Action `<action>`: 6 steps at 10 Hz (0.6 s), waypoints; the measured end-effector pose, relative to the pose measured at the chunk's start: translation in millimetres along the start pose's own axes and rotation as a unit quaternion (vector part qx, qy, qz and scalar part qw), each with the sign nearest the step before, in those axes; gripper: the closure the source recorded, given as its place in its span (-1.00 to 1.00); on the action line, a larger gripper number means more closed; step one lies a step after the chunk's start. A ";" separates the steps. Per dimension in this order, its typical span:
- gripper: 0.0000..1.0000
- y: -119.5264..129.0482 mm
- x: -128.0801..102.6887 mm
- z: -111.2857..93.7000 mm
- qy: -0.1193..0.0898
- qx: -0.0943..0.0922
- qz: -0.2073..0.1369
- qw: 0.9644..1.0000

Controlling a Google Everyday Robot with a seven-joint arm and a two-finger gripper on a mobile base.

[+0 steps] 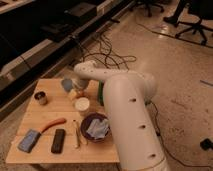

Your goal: Place apple in tray

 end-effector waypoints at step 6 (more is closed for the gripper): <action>0.19 -15.5 8.1 3.7 0.001 0.032 0.008 0.999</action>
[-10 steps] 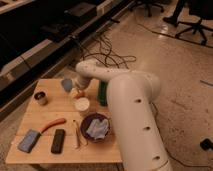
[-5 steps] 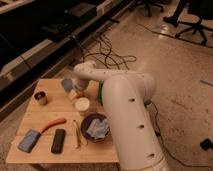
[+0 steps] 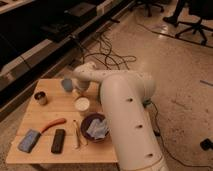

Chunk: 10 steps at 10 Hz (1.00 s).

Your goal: Place apple in tray

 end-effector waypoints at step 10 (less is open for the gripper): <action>1.00 -49.8 71.9 -106.4 0.019 0.000 0.019 1.000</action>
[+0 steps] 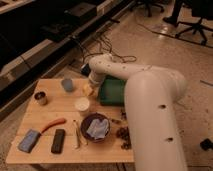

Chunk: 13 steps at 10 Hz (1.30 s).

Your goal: Place apple in tray

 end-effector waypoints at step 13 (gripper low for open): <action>-0.01 -110.6 150.0 -82.6 0.027 -0.011 0.154 0.988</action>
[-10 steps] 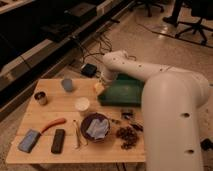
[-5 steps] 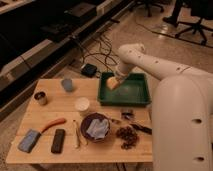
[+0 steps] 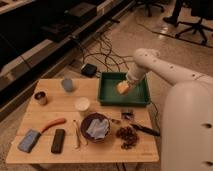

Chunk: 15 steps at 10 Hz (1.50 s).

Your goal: Place apple in tray

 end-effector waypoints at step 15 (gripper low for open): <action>0.73 4.3 -3.5 1.3 -0.001 -0.002 -0.002 1.000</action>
